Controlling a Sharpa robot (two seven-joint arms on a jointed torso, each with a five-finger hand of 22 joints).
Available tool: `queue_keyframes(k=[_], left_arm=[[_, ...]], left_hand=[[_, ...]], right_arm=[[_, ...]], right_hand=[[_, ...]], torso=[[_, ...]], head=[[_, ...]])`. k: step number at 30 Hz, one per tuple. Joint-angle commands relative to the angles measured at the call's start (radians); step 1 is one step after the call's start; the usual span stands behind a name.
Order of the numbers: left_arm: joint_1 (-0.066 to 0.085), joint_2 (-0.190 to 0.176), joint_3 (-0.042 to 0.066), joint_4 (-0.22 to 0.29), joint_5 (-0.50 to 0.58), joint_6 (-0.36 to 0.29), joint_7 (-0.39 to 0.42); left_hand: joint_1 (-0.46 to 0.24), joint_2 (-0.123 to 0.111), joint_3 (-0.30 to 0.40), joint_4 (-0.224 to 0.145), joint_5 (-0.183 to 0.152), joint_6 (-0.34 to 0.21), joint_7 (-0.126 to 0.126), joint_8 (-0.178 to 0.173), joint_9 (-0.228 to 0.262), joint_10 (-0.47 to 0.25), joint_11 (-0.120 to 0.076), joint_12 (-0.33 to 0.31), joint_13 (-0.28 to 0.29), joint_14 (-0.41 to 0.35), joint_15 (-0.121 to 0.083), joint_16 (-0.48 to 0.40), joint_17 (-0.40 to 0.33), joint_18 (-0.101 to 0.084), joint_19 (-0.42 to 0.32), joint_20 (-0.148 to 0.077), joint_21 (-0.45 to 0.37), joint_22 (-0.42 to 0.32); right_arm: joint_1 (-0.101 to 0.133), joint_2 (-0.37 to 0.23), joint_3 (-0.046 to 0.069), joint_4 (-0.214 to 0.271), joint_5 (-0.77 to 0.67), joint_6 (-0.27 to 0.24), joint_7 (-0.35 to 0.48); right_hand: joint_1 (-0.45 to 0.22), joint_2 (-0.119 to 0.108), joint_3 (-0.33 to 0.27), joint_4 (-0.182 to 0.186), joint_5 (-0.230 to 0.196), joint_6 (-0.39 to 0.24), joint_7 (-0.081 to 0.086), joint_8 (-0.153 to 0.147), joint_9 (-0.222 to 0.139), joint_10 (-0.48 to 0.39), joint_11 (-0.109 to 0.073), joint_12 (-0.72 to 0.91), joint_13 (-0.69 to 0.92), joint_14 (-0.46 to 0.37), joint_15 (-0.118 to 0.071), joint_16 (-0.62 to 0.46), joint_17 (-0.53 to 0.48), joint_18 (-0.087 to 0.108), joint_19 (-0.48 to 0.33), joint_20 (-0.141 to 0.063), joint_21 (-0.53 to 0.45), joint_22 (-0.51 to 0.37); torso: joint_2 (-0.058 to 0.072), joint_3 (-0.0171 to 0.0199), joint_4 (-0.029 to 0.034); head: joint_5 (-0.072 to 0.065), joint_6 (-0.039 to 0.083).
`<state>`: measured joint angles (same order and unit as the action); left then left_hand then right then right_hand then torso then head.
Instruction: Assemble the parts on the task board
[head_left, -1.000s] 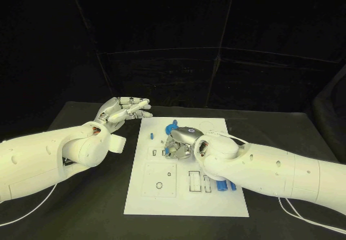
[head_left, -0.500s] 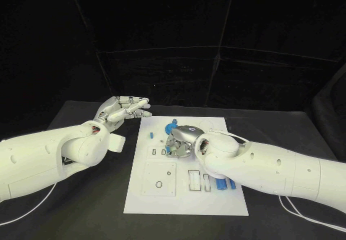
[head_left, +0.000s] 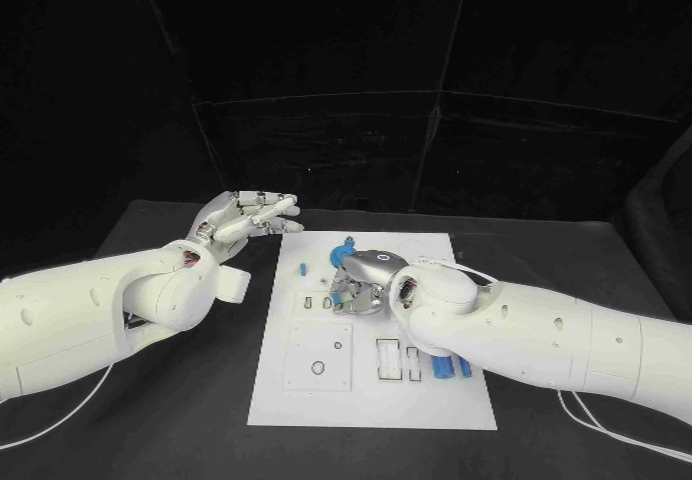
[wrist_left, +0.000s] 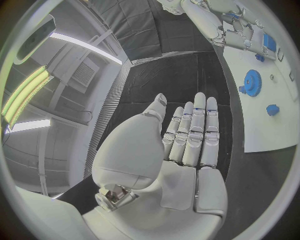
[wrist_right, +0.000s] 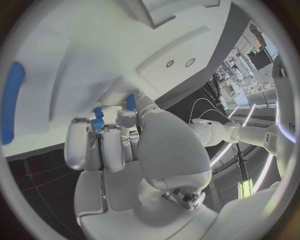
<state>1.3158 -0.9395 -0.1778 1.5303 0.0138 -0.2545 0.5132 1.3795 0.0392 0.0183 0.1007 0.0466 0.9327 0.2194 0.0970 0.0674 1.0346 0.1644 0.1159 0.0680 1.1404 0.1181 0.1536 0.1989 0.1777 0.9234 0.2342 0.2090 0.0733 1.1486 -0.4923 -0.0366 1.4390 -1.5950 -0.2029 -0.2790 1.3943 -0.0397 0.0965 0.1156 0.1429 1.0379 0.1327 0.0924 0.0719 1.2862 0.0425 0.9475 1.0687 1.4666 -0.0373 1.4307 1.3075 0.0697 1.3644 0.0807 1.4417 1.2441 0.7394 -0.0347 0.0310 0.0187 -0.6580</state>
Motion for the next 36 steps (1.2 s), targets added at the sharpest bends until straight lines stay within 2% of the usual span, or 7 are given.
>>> queue_keyframes(k=[1,21,27,31,36], left_arm=[[0.001,0.001,0.001,0.000,-0.002,0.012,0.002],[0.001,0.000,0.001,-0.001,-0.002,0.013,0.000],[0.001,0.001,0.001,-0.002,-0.002,0.015,-0.001],[0.001,0.001,0.001,-0.003,-0.002,0.018,-0.004],[0.001,0.002,0.001,-0.006,-0.002,0.020,-0.008]], left_hand=[[-0.005,0.006,-0.001,-0.007,0.003,0.003,0.004,-0.003,-0.001,-0.001,0.005,-0.003,-0.001,0.003,0.002,-0.004,0.001,0.007,0.007,0.001,-0.004,-0.002],[-0.005,0.006,-0.001,-0.007,0.003,0.003,0.004,-0.003,-0.001,-0.001,0.005,-0.003,-0.001,0.003,0.002,-0.004,0.001,0.007,0.007,0.001,-0.004,-0.002],[-0.005,0.006,-0.001,-0.007,0.003,0.003,0.004,-0.003,-0.001,-0.001,0.005,-0.003,-0.001,0.003,0.002,-0.004,0.001,0.007,0.007,0.001,-0.004,-0.002],[-0.006,0.007,-0.001,-0.008,0.003,0.002,0.004,-0.004,-0.002,-0.003,0.005,-0.005,-0.002,0.003,0.002,-0.006,0.002,0.007,0.007,0.002,-0.005,-0.002],[-0.006,0.007,-0.001,-0.010,0.003,-0.001,0.005,-0.007,-0.002,-0.008,0.006,-0.009,-0.003,0.005,0.002,-0.007,0.004,0.007,0.010,0.001,-0.004,-0.002]], right_arm=[[-0.006,-0.002,-0.006,-0.001,-0.009,0.054,-0.028],[-0.007,0.000,-0.006,0.008,-0.027,0.004,-0.044],[-0.009,-0.006,-0.006,0.019,-0.027,-0.102,-0.013],[-0.014,-0.016,-0.006,0.035,-0.022,-0.173,0.027],[-0.016,-0.035,-0.005,0.058,0.000,-0.249,0.088]], right_hand=[[-0.010,-0.010,-0.004,0.008,0.011,-0.012,0.002,-0.009,-0.002,-0.015,0.003,-0.022,-0.018,0.055,0.011,-0.007,0.031,0.001,-0.009,0.003,-0.006,-0.006],[-0.050,-0.032,-0.024,0.030,0.025,-0.035,0.006,-0.020,-0.004,-0.027,0.008,-0.041,-0.036,0.054,0.016,-0.013,0.025,0.004,-0.016,0.009,-0.013,-0.018],[-0.078,-0.056,-0.055,0.054,0.036,-0.070,0.013,-0.028,-0.005,-0.029,0.015,-0.034,-0.035,0.054,0.021,-0.015,0.025,0.004,-0.017,0.013,-0.016,-0.020],[-0.084,-0.062,-0.079,0.071,0.077,-0.074,0.014,-0.024,-0.003,-0.027,0.016,-0.025,-0.031,0.054,0.022,-0.015,0.026,0.004,-0.015,0.016,-0.015,-0.018],[-0.084,-0.070,-0.109,0.084,0.055,-0.095,0.019,-0.028,-0.005,-0.030,0.021,-0.023,-0.032,0.053,0.026,-0.020,0.019,0.004,-0.015,0.018,-0.016,-0.019]], torso=[[0.000,-0.0002,-0.0004],[0.000,0.0001,0.0000],[0.000,0.0004,0.0004],[0.000,0.0011,0.0006],[-0.001,0.0006,-0.0003]], head=[[0.000,0.000],[-0.003,-0.001],[-0.004,-0.001],[-0.003,-0.002],[-0.003,0.002]])
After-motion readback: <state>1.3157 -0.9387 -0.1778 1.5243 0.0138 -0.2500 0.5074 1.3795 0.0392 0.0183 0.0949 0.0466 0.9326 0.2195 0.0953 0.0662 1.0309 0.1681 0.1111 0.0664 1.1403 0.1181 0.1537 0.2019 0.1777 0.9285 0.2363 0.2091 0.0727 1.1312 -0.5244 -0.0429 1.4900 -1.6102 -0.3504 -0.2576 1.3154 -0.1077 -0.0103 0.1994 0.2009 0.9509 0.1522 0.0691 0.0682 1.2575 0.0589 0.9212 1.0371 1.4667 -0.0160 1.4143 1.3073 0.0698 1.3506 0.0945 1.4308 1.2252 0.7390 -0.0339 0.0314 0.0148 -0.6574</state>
